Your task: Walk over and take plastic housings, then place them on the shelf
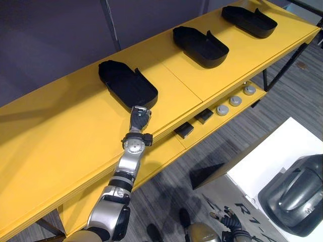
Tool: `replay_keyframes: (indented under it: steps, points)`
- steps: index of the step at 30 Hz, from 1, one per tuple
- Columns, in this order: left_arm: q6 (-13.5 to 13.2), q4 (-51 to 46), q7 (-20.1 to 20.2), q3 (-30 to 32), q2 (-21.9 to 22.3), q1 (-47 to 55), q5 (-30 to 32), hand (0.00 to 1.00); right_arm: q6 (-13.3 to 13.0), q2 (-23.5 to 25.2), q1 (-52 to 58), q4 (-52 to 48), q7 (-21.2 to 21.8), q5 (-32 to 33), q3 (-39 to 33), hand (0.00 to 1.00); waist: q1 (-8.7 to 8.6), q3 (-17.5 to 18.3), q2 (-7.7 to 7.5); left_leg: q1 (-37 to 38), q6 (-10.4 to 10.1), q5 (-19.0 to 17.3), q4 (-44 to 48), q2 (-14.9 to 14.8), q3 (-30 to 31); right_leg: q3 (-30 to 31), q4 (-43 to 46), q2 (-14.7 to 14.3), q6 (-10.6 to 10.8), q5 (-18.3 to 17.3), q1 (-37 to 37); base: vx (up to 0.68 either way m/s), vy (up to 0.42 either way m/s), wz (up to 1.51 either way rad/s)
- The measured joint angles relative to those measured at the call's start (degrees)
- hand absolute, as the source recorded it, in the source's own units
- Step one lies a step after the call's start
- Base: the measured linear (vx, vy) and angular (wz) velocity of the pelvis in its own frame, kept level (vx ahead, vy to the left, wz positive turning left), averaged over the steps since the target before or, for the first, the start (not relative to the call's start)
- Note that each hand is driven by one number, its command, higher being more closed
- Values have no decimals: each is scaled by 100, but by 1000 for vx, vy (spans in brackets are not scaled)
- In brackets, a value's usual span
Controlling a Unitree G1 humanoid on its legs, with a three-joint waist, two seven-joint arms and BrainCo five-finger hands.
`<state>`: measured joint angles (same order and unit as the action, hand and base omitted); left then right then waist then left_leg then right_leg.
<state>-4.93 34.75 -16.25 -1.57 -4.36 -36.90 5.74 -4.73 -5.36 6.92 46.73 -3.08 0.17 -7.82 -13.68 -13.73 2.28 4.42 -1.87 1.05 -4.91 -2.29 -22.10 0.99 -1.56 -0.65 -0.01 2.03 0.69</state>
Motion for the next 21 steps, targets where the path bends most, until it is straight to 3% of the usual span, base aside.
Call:
replay_keyframes:
  steps: [5,10,11,16,21]
  points:
    - [127,-887,-16,-261,-56,541,1,100,-1,-14,3,-1,0,2,2,0,18,-10,21,6,5,4,1,4,16,-28,2,4,0,0,-15,-48,-14,1]
    - [81,-2880,-40,-431,-97,1482,12,100,-1,-75,99,4,3,2,2,0,254,-12,67,-12,29,20,39,7,203,-169,4,28,-1,-8,-81,-58,-19,17]
    - [-52,-3363,-113,-415,-139,1695,33,100,-1,-96,107,5,13,1,5,0,367,-3,84,-12,34,23,43,9,207,-172,6,30,-2,-9,-85,-84,-13,12]
    - [-292,-4455,-345,99,-176,2462,520,100,-4,-172,177,26,30,1,9,0,549,74,193,27,81,56,57,51,496,-431,36,95,-1,-80,-237,-66,-12,30]
    - [-416,-5184,-631,903,-112,3611,614,100,-28,-196,299,180,63,0,6,0,899,285,177,65,113,94,32,83,838,-785,121,144,8,-220,-372,-38,-22,34]
